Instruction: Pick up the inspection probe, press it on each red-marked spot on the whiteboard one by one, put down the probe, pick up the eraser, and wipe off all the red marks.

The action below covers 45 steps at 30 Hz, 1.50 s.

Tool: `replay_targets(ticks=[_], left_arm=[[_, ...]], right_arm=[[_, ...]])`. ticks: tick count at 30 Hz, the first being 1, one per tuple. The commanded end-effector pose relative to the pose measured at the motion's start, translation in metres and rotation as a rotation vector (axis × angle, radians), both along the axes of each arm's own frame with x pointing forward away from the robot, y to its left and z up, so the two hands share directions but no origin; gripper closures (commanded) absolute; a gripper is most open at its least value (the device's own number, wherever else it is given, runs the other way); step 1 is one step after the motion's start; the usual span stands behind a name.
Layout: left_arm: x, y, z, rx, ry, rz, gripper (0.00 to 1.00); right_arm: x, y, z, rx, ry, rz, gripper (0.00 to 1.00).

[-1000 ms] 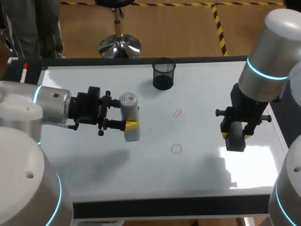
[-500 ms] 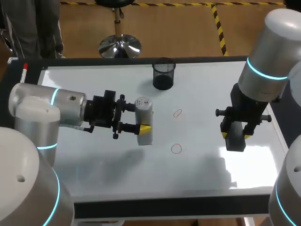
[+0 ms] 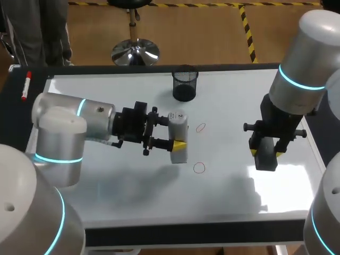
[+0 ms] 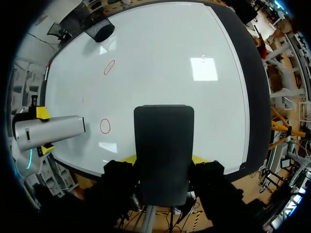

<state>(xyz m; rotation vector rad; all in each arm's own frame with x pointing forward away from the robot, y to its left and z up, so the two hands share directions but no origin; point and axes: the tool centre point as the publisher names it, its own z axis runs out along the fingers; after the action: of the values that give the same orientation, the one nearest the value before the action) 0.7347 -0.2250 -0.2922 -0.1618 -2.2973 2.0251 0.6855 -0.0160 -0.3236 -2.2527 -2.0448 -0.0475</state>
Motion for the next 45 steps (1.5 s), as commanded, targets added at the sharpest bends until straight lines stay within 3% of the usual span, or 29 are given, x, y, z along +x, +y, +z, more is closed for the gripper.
replay_targets(ticks=[1,29,45], left_arm=[[0.004,-0.017,-0.008,-0.024,-0.004,-0.002,1.00],[0.006,-0.053,-0.023,-0.055,0.030,-0.052,1.00],[-0.003,-0.052,-0.030,-0.038,0.054,-0.053,1.00]], right_arm=[[0.000,-0.001,0.000,0.003,-0.001,0.001,1.00],[0.000,-0.001,0.000,0.003,-0.001,0.001,1.00],[0.000,-0.001,0.000,0.003,-0.001,0.001,1.00]])
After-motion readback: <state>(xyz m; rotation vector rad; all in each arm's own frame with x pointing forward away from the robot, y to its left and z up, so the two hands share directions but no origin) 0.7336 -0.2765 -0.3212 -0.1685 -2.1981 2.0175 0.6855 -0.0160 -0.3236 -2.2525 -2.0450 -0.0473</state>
